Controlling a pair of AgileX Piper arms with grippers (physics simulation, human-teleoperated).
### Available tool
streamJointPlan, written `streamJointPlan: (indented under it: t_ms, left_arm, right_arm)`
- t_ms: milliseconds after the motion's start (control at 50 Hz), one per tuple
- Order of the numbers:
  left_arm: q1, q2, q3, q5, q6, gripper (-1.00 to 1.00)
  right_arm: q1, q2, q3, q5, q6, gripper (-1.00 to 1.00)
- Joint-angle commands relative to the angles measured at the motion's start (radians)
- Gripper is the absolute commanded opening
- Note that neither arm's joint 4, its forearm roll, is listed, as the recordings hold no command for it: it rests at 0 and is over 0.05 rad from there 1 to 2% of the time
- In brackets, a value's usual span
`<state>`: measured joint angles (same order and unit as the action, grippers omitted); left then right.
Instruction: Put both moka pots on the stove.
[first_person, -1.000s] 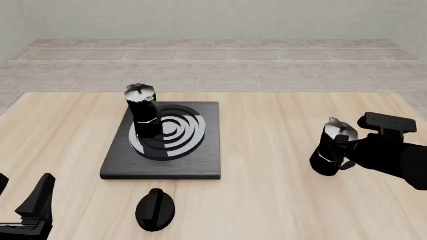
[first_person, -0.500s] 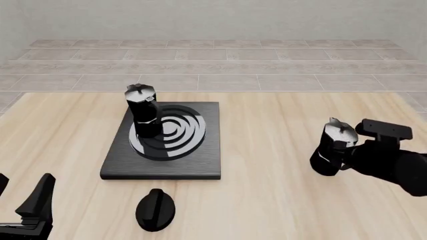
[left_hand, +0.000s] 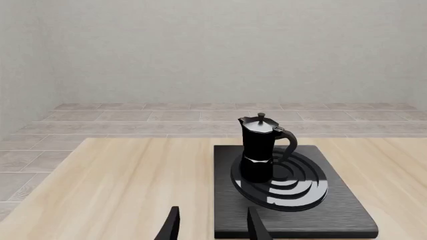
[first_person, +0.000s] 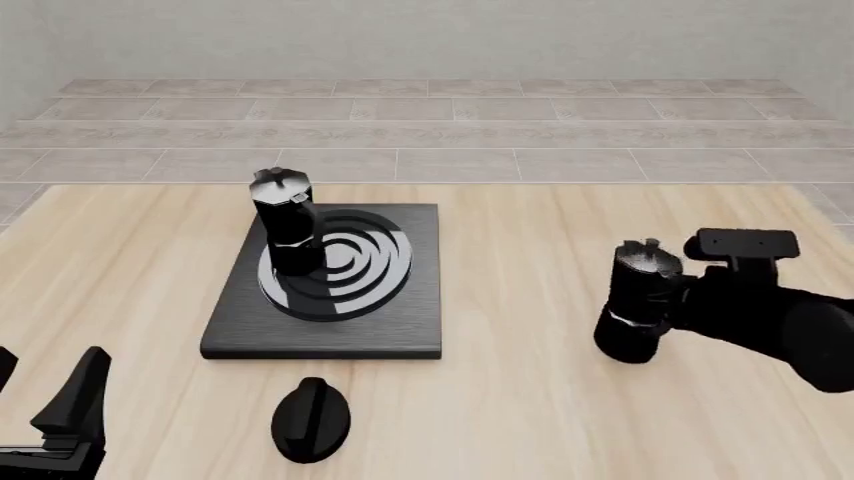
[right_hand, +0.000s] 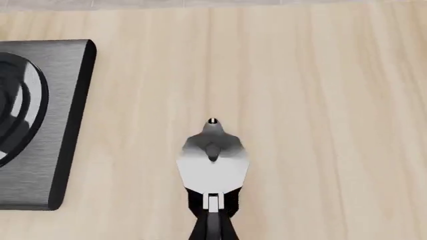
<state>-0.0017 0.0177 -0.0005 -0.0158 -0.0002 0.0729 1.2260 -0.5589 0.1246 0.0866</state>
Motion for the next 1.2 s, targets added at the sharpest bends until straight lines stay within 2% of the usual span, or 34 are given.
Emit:
streamJointPlan:
  t_ms: [20,60,160,200,380,400,500,600,640,680,720,740,780,800,840,880,980,1000,1060,1140,1200]
  left_arm:
    - [0.000,0.000,0.000,0.000,0.000,1.00]
    - [0.000,0.000,0.000,0.000,0.000,1.00]
    - [0.000,0.000,0.000,0.000,0.000,1.00]
    - [0.000,0.001,0.000,0.000,0.000,1.00]
    - [0.000,0.000,0.000,0.000,0.000,1.00]
    - [0.000,0.000,0.000,0.000,0.000,1.00]
    - [0.000,0.000,0.000,0.000,0.000,1.00]
    - [0.000,0.000,0.000,0.000,0.000,1.00]
    - [0.000,0.000,0.000,0.000,0.000,1.00]
    - [0.000,0.000,0.000,0.000,0.000,1.00]
    - [0.000,0.000,0.000,0.000,0.000,1.00]
    - [0.000,0.000,0.000,0.000,0.000,1.00]
    - [0.000,0.000,0.000,0.000,0.000,1.00]
    - [0.000,0.000,0.000,0.000,0.000,1.00]
    - [0.000,0.000,0.000,0.000,0.000,1.00]
    - [0.000,0.000,0.000,0.000,0.000,1.00]
    - [0.000,0.000,0.000,0.000,0.000,1.00]
    - [0.000,0.000,0.000,0.000,0.000,1.00]
    - [0.000,0.000,0.000,0.000,0.000,1.00]
    - [0.000,0.000,0.000,0.000,0.000,1.00]
    - [0.000,0.000,0.000,0.000,0.000,1.00]
  right_arm:
    - [0.054,-0.040,-0.050,0.005,-0.061,-1.00]
    - [0.062,-0.043,-0.057,0.005,-0.089,-1.00]
    - [0.077,-0.031,-0.075,-0.003,-0.101,-1.00]
    - [0.088,-0.029,-0.082,-0.012,-0.134,-1.00]
    - [0.138,0.024,-0.139,-0.045,-0.140,-1.00]
    - [0.161,0.038,-0.153,-0.058,-0.150,-1.00]
    - [0.171,0.057,-0.177,-0.080,-0.172,-1.00]
    - [0.207,0.093,-0.200,-0.125,-0.172,-1.00]
    - [0.222,0.103,-0.204,-0.152,-0.196,-1.00]
    - [0.224,0.110,-0.211,-0.156,-0.191,-1.00]
    - [0.232,0.117,-0.212,-0.190,-0.224,-1.00]
    - [0.235,0.129,-0.222,-0.190,-0.205,-1.00]
    - [0.249,0.136,-0.222,-0.225,-0.234,-1.00]
    - [0.248,0.149,-0.231,-0.227,-0.222,-1.00]
    - [0.258,0.154,-0.230,-0.254,-0.248,-1.00]
    - [0.261,0.165,-0.238,-0.257,-0.234,-1.00]
    - [0.270,0.182,-0.243,-0.308,-0.272,-1.00]
    - [0.274,0.191,-0.250,-0.310,-0.260,-1.00]
    - [0.276,0.203,-0.255,-0.333,-0.268,-1.00]
    - [0.283,0.212,-0.256,-0.375,-0.306,-1.00]
    - [0.288,0.225,-0.270,-0.378,-0.298,-1.00]
